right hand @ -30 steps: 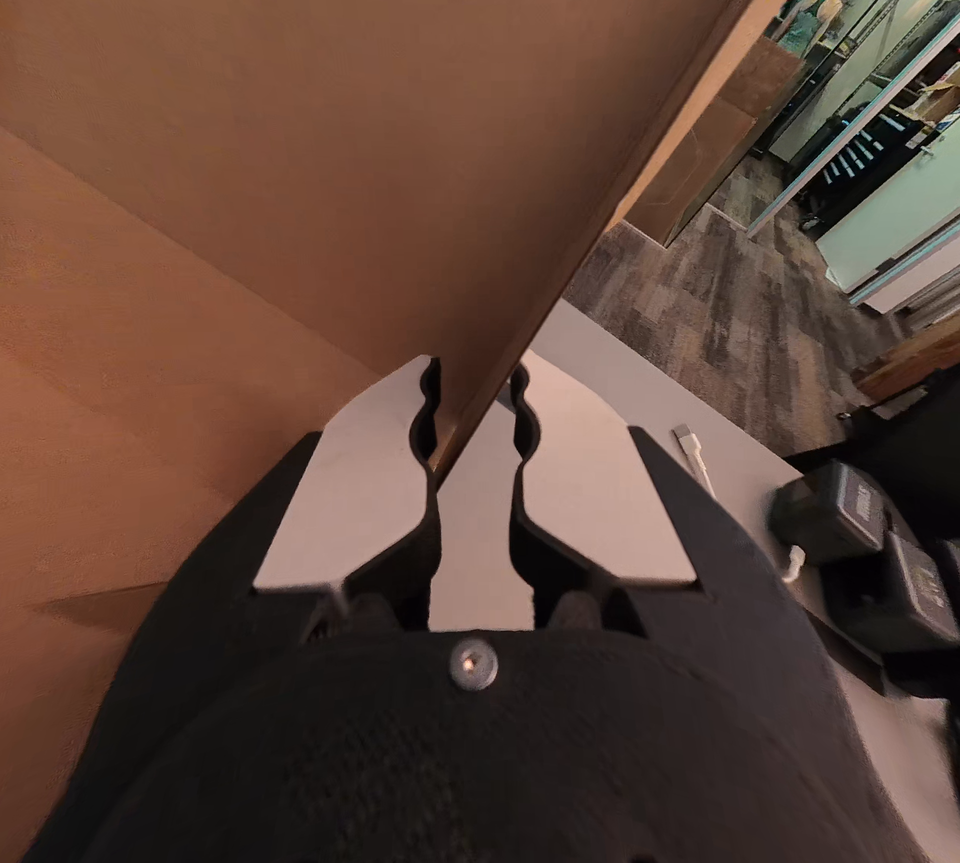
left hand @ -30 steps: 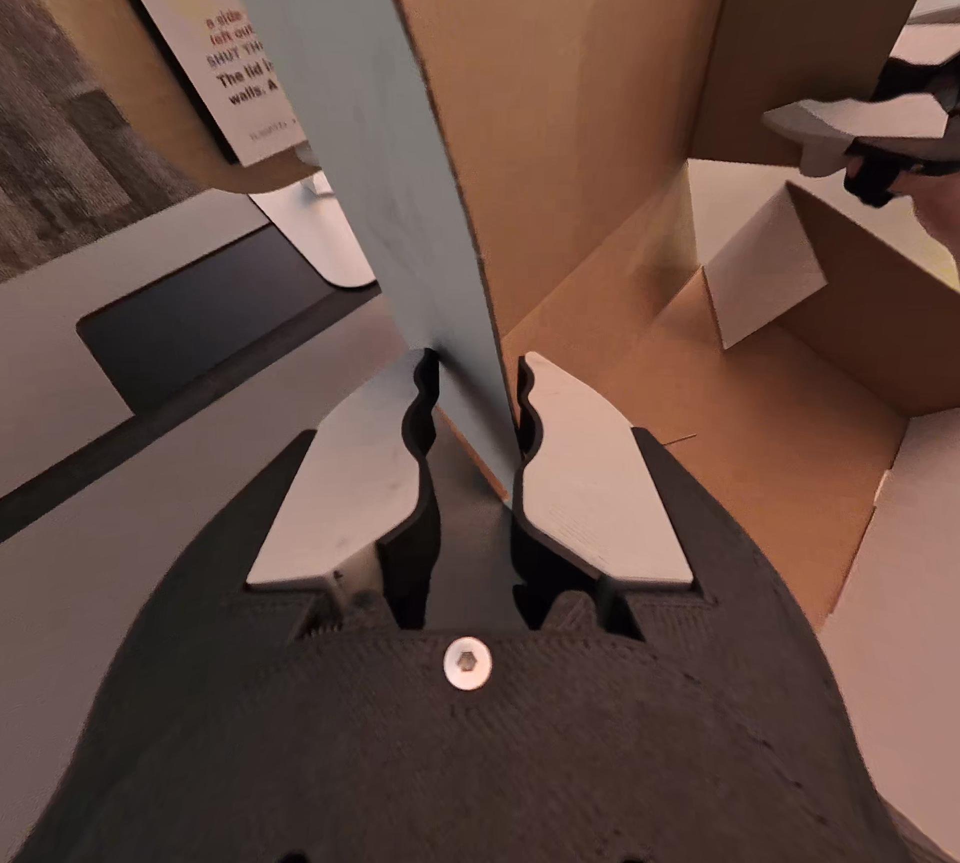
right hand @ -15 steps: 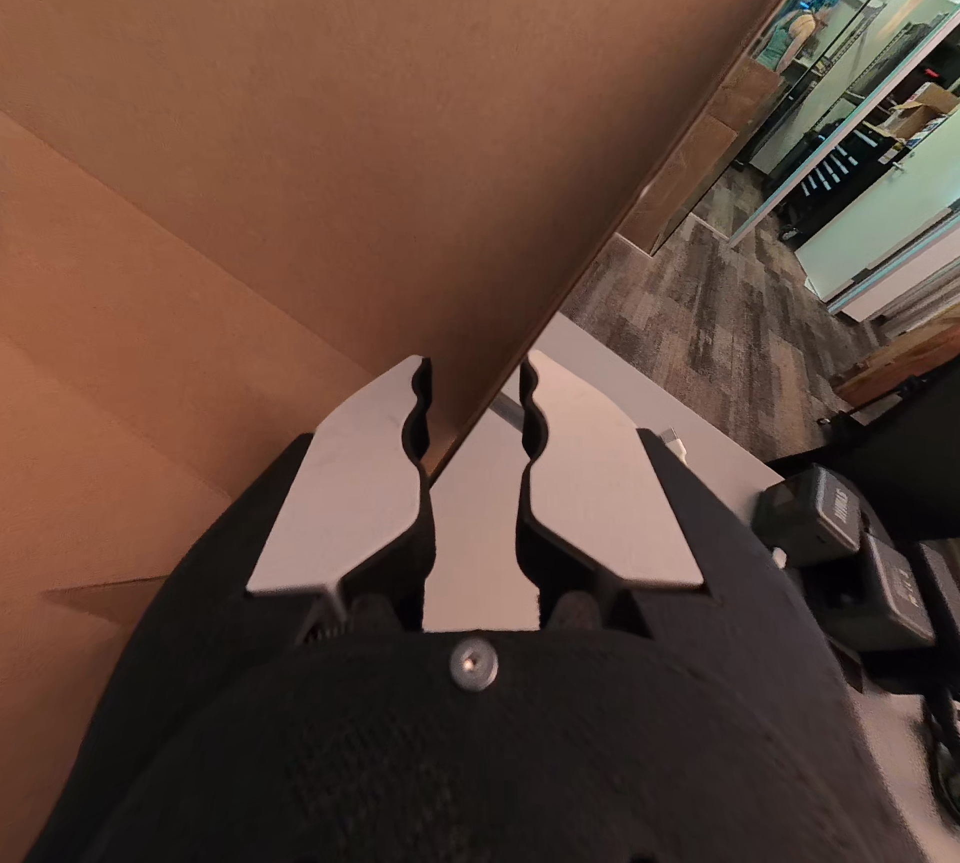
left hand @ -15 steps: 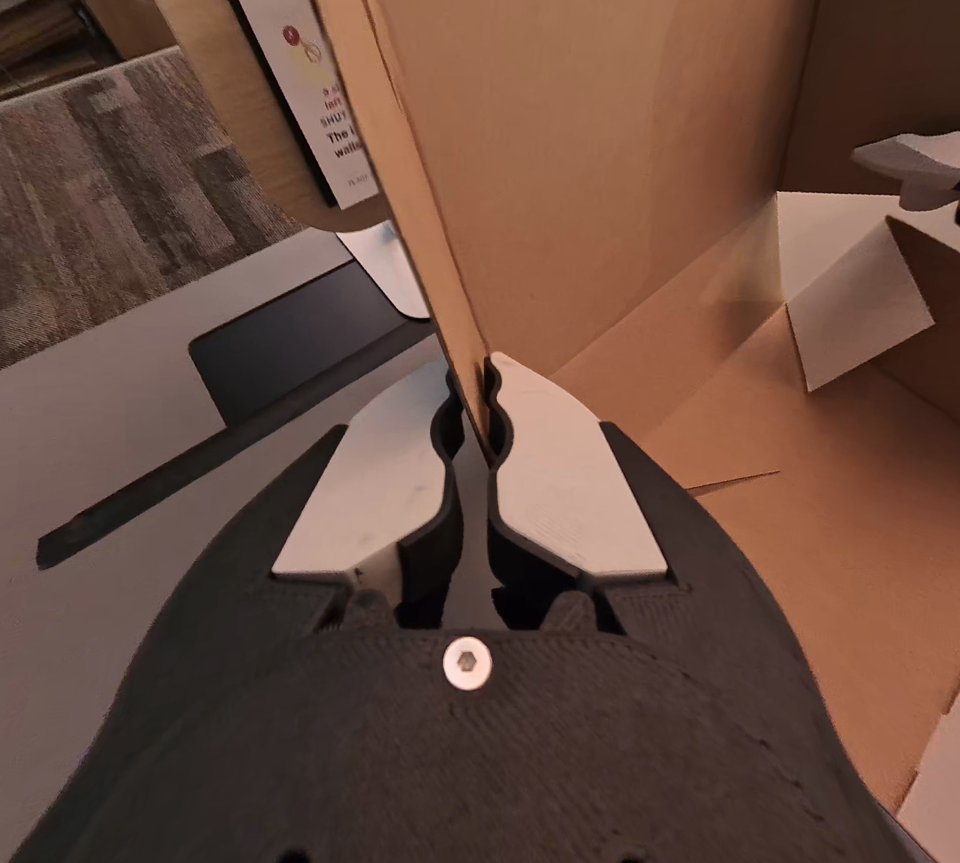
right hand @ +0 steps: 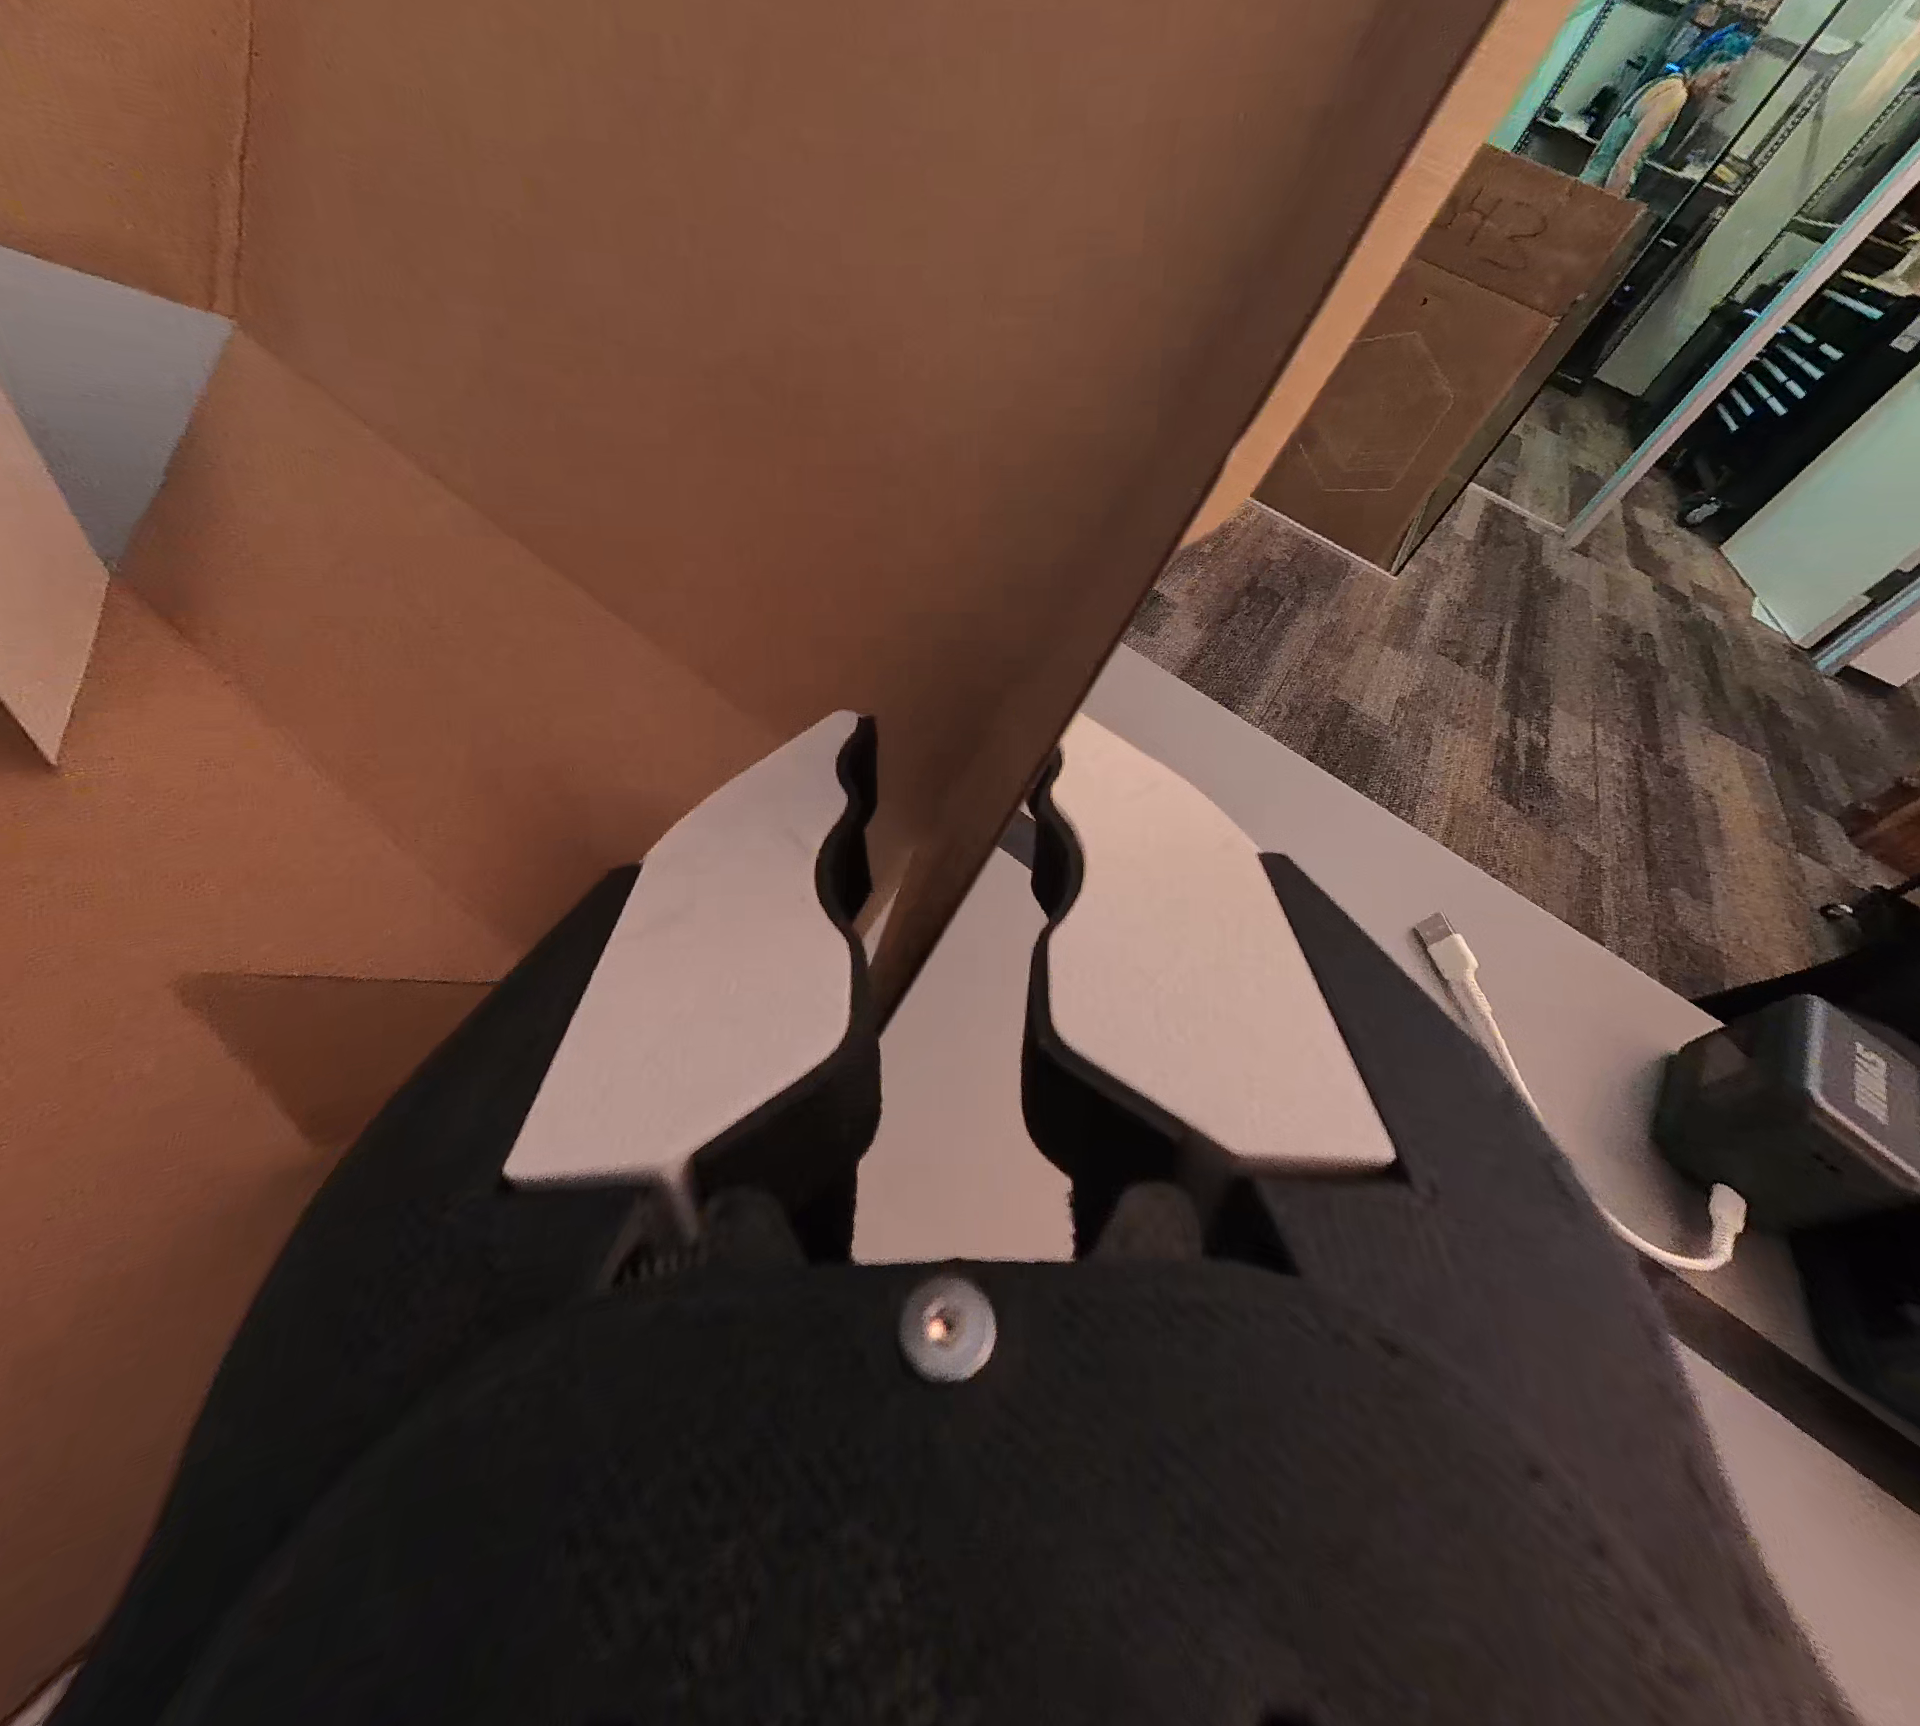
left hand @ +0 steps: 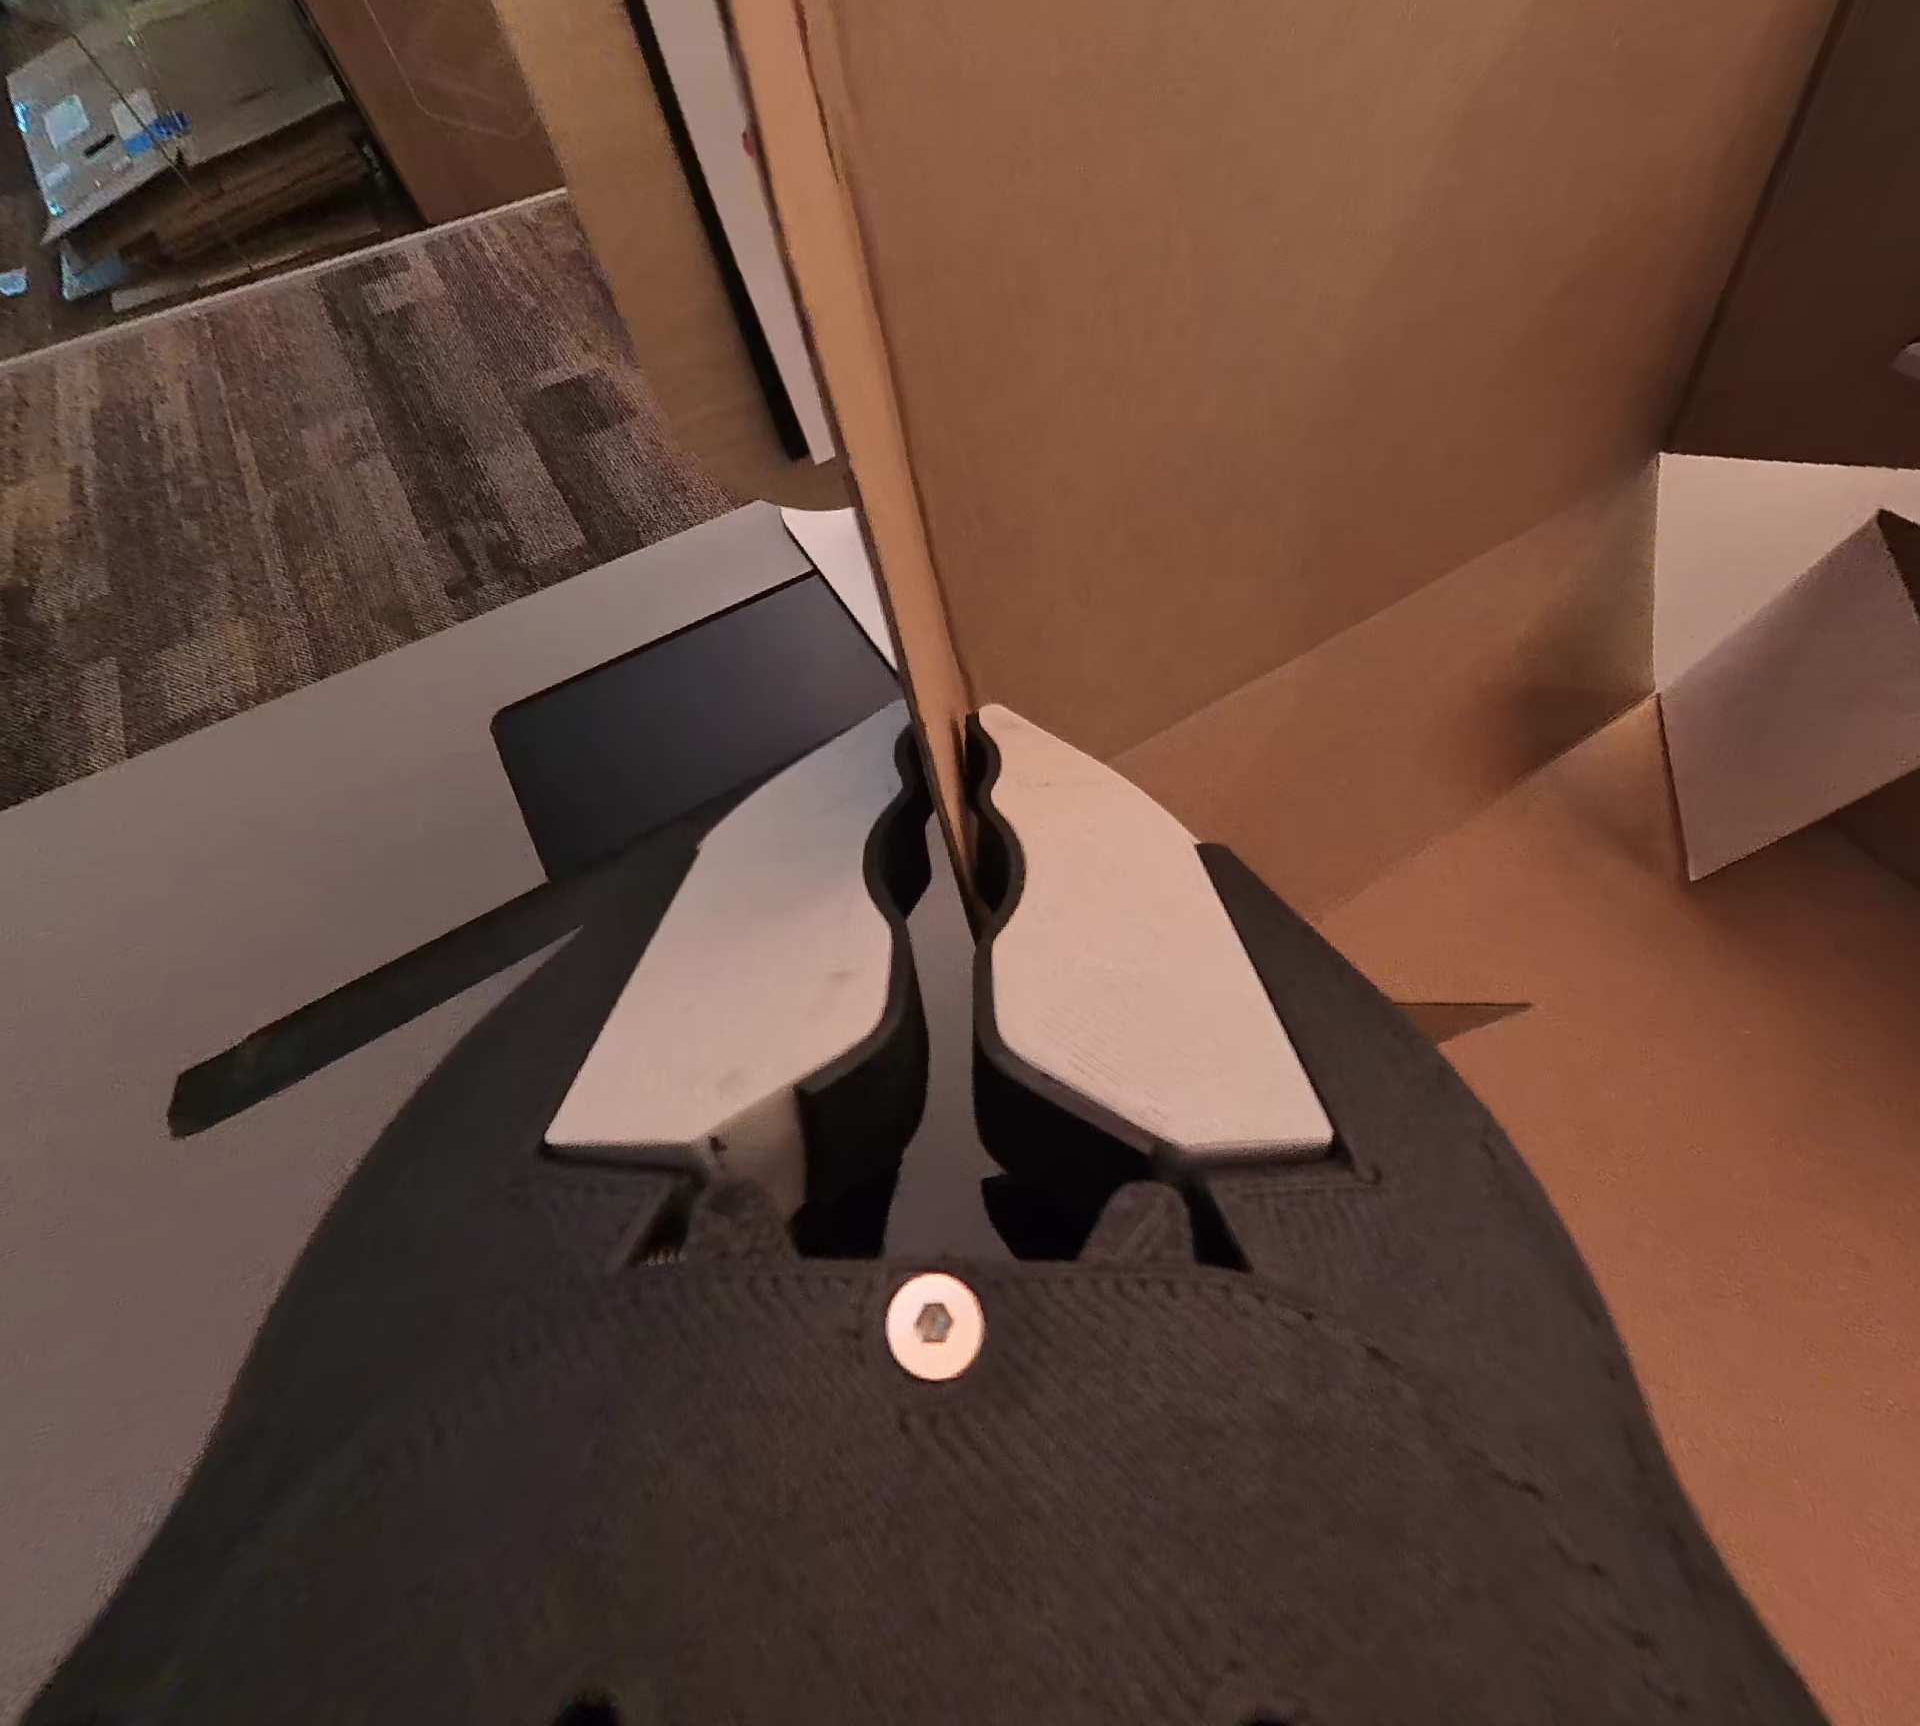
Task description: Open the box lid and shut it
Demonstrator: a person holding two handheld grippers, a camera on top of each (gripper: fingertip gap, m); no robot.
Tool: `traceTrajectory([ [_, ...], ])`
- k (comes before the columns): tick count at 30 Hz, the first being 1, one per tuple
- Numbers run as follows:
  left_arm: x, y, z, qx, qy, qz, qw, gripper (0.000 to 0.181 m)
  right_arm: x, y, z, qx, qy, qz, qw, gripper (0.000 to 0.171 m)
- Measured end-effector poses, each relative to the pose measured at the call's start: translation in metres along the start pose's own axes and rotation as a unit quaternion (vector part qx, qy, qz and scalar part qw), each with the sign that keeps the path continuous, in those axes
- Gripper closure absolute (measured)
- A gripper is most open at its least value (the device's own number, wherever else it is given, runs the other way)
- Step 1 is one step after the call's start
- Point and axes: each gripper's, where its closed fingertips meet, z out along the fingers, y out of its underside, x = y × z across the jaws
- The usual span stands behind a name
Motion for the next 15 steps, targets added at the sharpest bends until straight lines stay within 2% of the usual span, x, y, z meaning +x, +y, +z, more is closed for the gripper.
traceTrajectory([
  [7, -0.0057, 0.0053, 0.001, -0.004, 0.013, -0.027, 1.0, 0.178, 0.0073, 0.0093, 0.0014, -0.006, -0.007, 0.027, 1.0, 0.143],
  [15, -0.0056, 0.0051, 0.0086, 0.007, 0.005, -0.008, 1.0, 0.174, 0.0069, 0.0104, 0.0015, -0.009, -0.011, 0.025, 1.0, 0.143],
])
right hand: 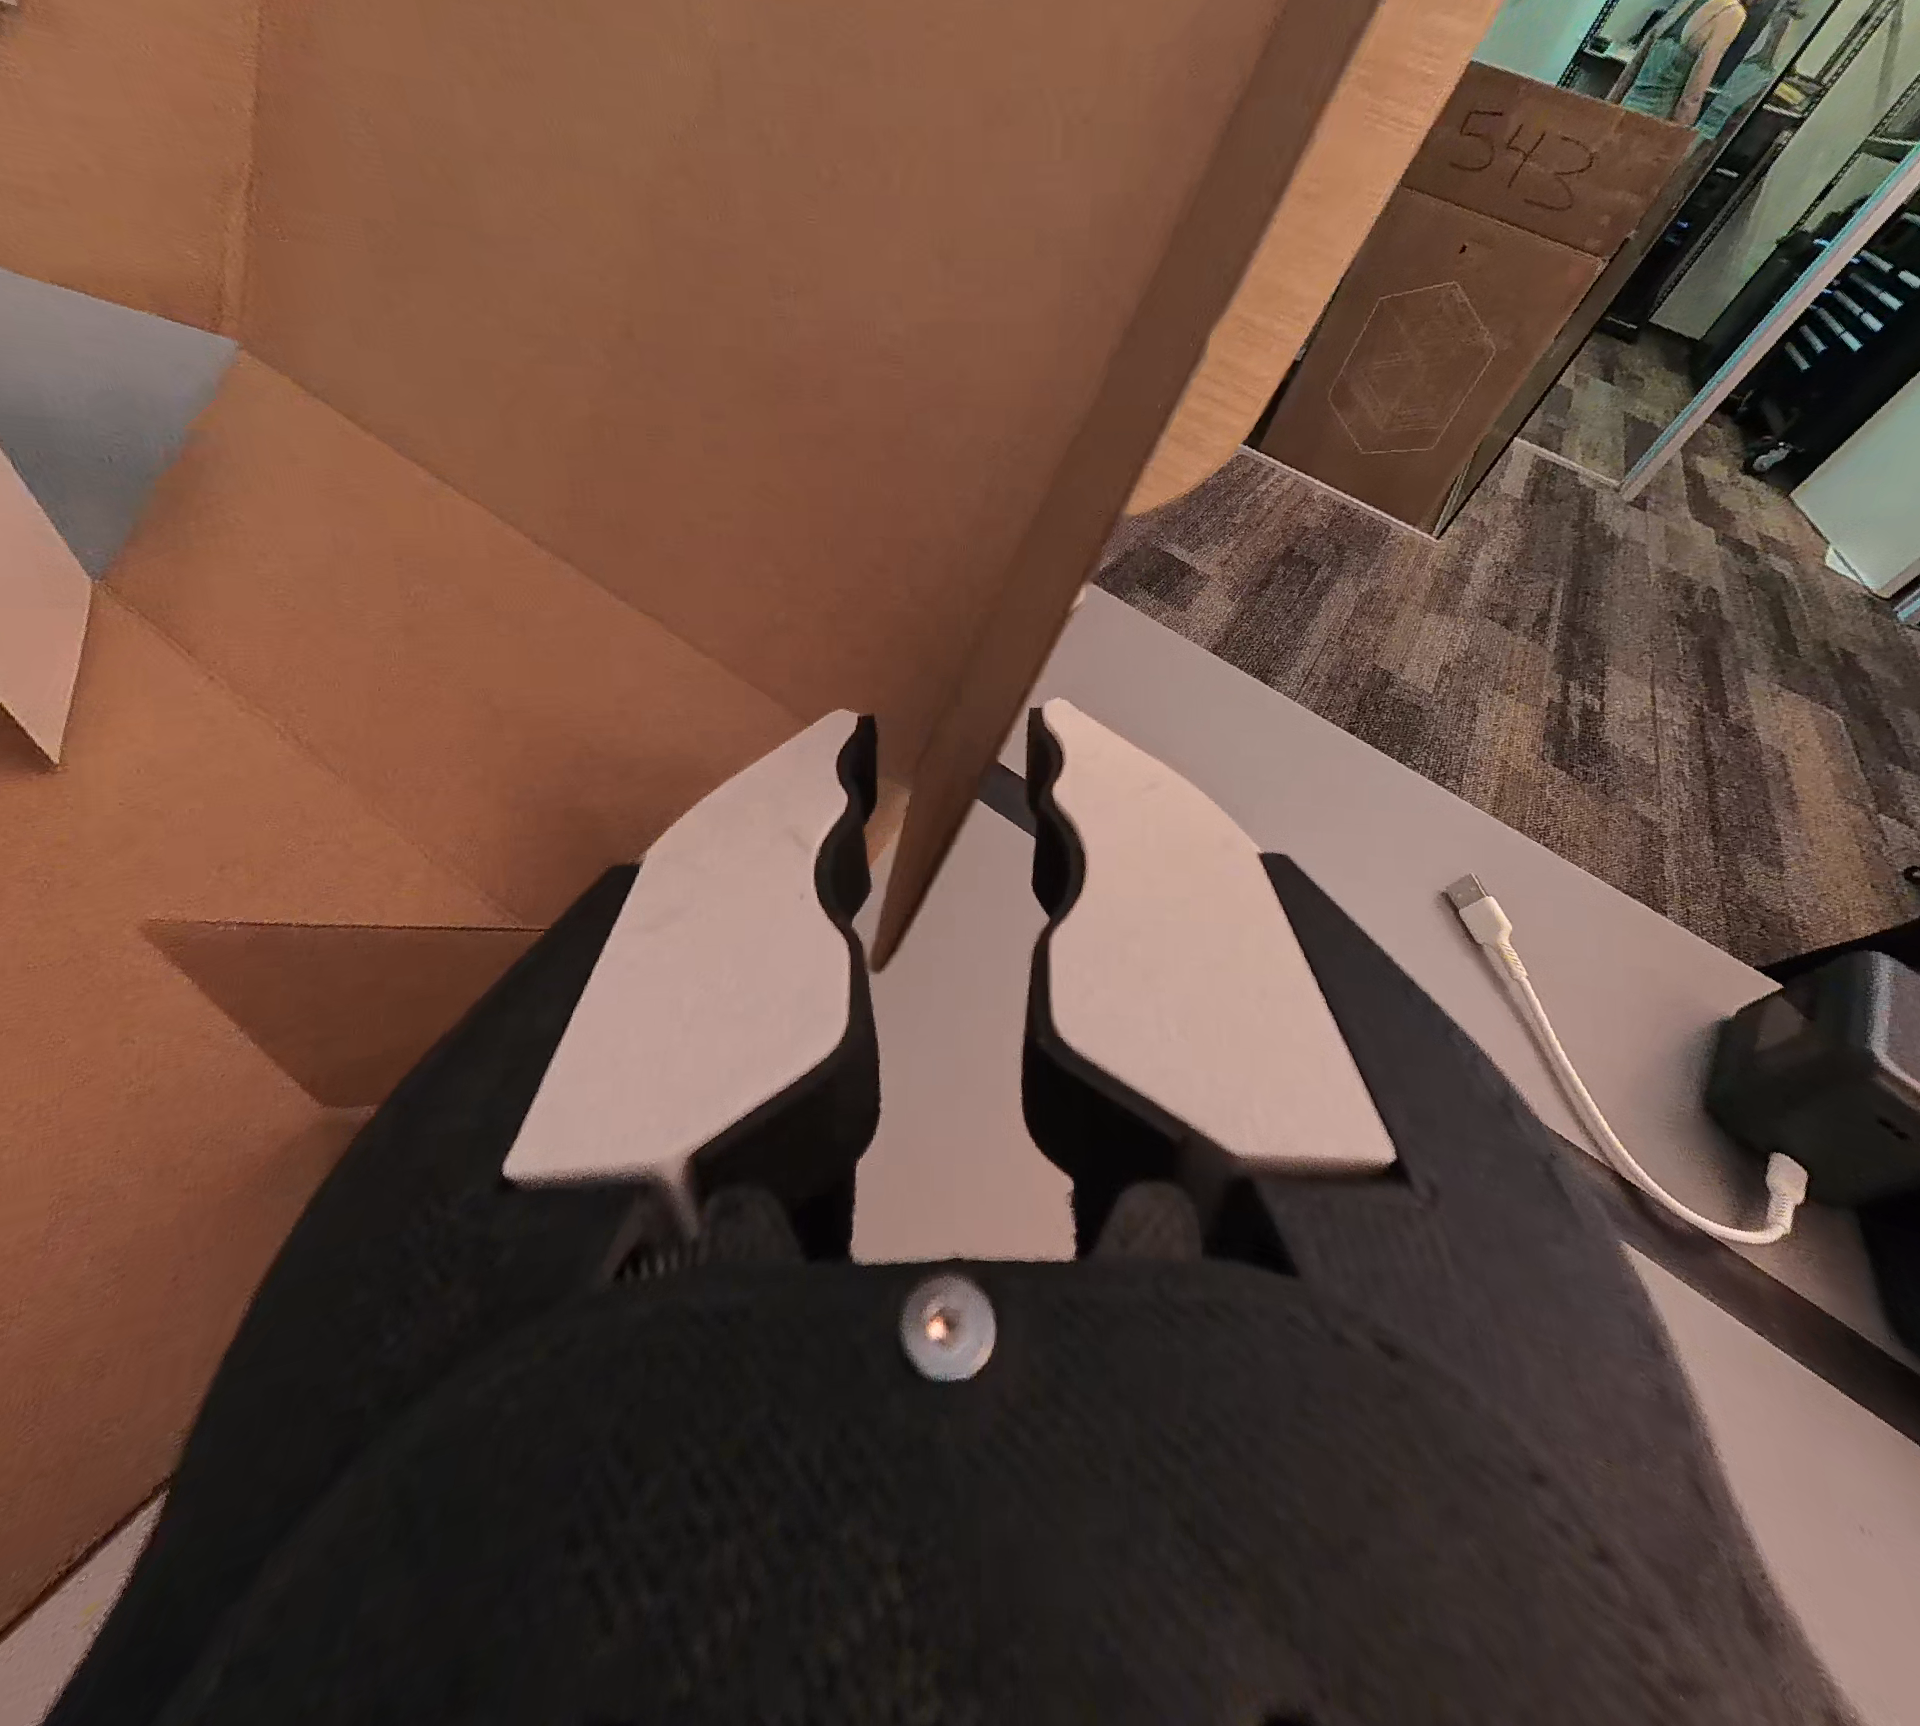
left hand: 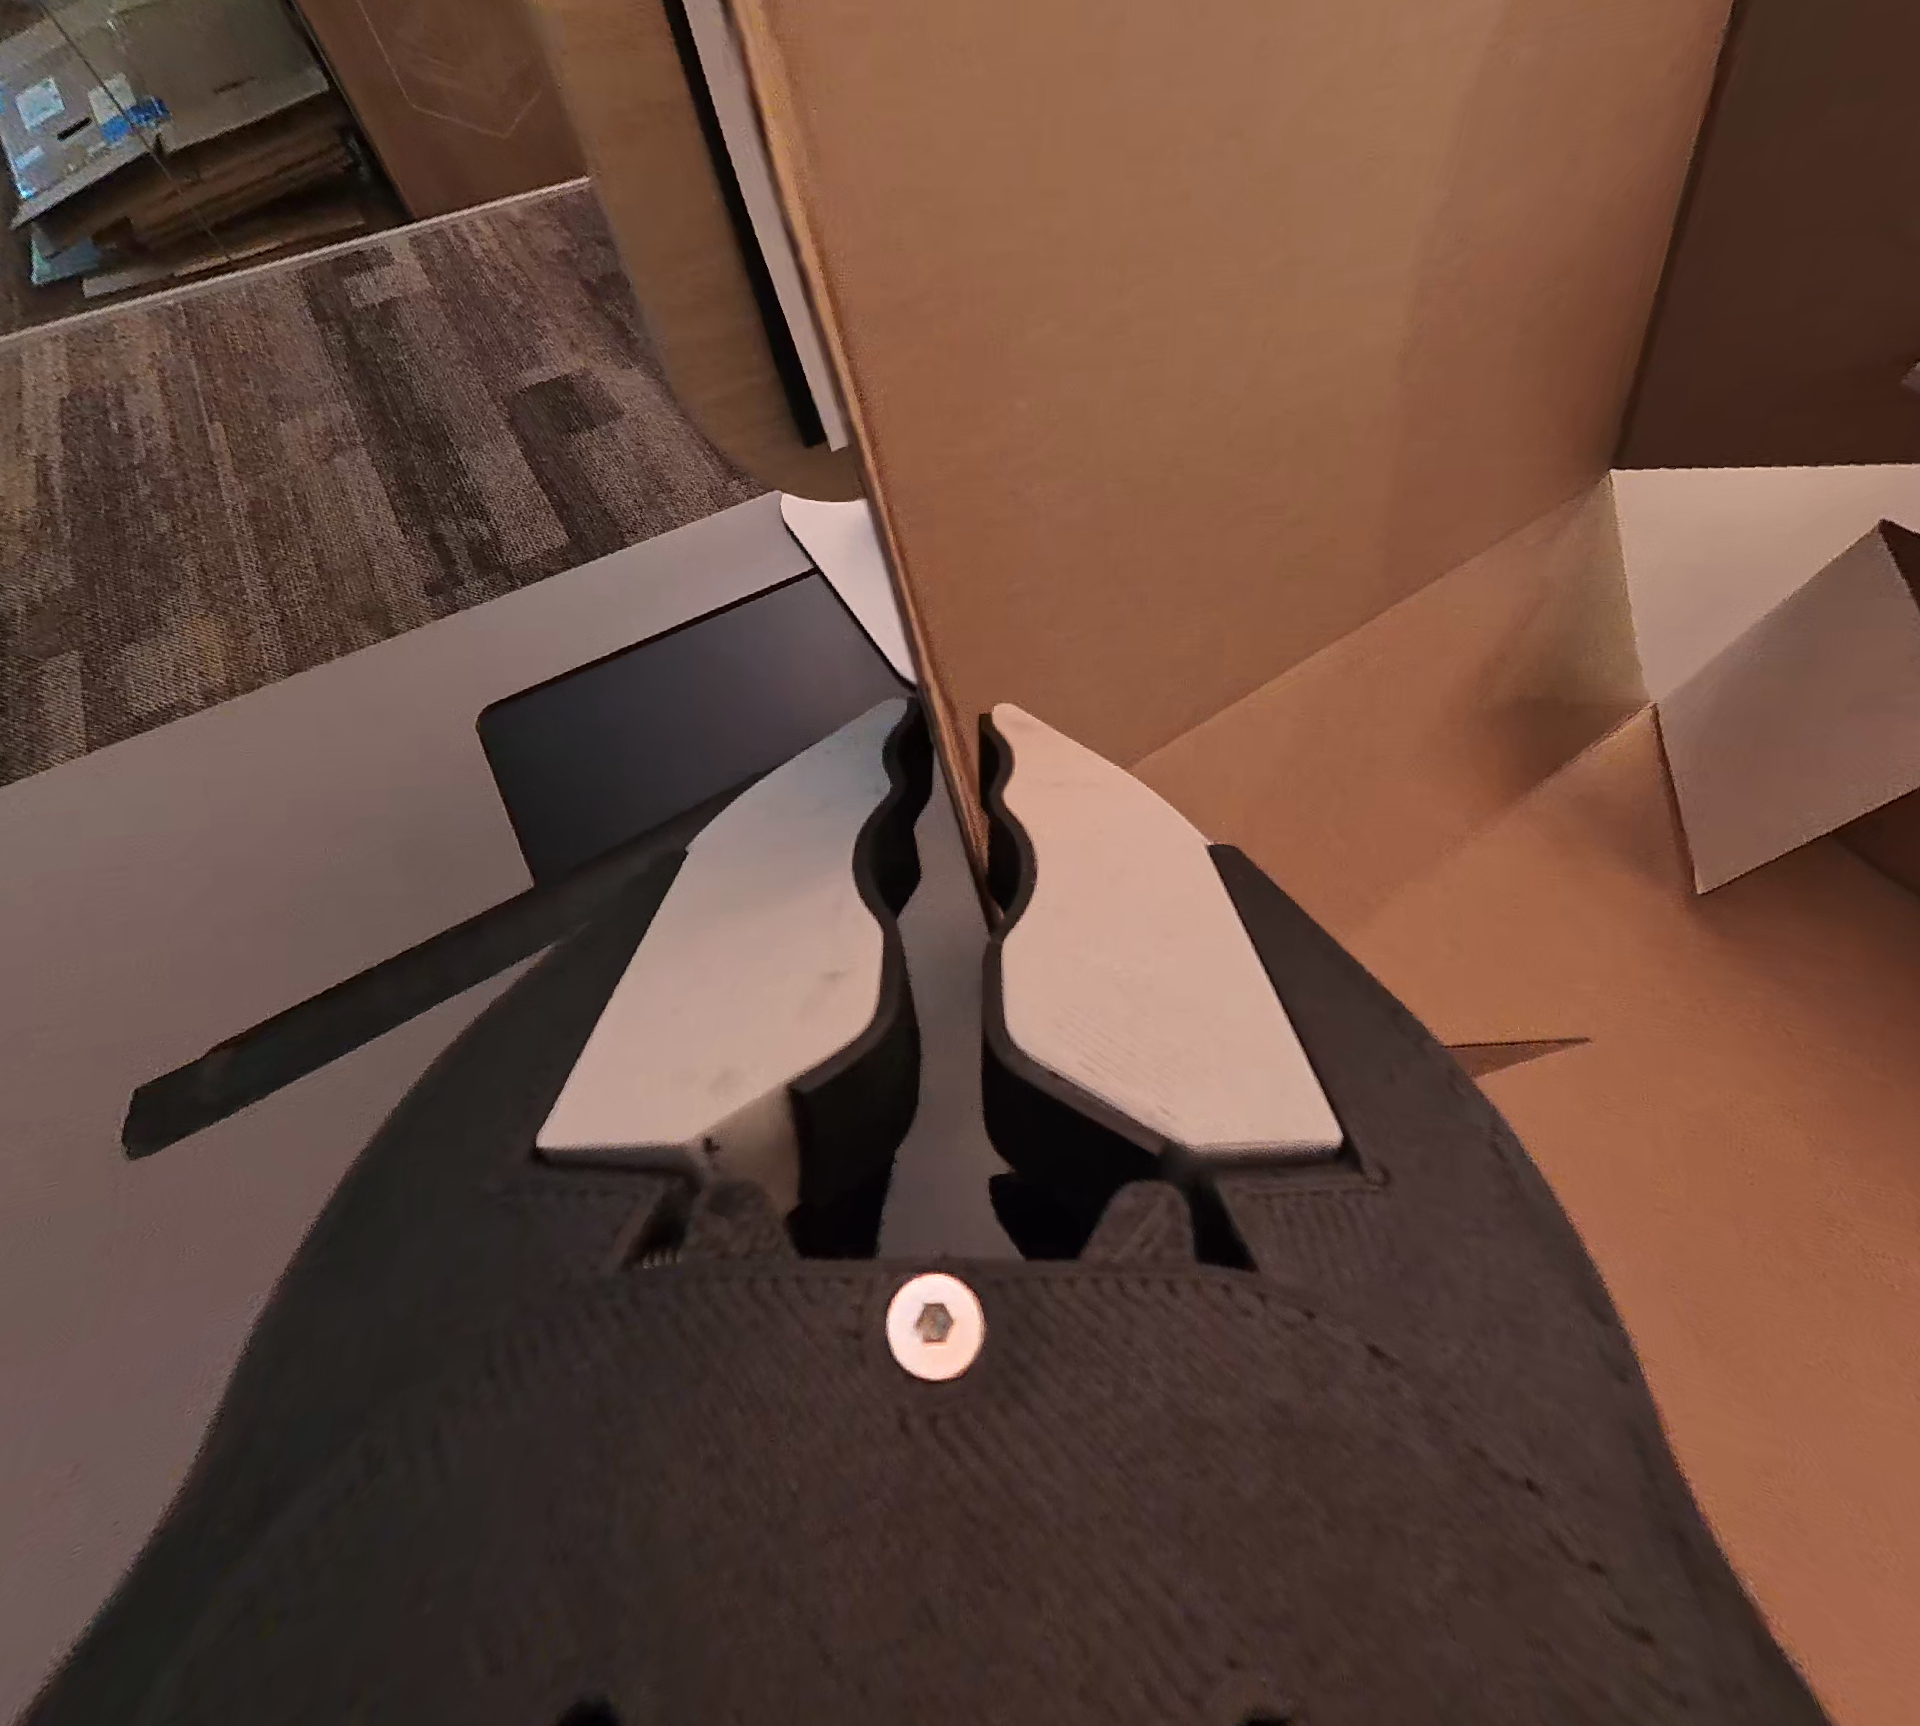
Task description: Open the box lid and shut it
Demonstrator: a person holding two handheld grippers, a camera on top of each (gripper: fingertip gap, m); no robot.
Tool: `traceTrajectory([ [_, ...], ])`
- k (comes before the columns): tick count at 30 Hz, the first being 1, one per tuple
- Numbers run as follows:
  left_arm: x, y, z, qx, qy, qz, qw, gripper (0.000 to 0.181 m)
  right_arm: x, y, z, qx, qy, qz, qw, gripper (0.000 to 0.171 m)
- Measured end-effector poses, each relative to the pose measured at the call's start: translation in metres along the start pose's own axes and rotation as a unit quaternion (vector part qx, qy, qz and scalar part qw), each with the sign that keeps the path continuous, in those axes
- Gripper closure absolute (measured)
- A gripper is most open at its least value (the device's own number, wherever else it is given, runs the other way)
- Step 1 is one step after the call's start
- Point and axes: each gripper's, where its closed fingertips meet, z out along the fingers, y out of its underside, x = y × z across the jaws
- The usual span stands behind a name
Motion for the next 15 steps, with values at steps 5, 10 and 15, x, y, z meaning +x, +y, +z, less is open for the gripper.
traceTrajectory([
  [5, 0.001, 0.002, 0.006, 0.001, 0.001, 0.013, 1.0, 0.171, -0.002, 0.002, 0.001, -0.008, 0.0, -0.011, 1.0, 0.143],
  [10, -0.005, -0.005, -0.004, 0.02, 0.01, -0.007, 1.0, 0.151, 0.004, -0.001, -0.004, -0.014, 0.015, -0.032, 0.999, 0.138],
  [15, -0.021, -0.039, -0.051, 0.099, 0.003, -0.029, 0.995, 0.134, 0.034, -0.038, -0.039, 0.019, 0.08, -0.07, 0.994, 0.122],
])
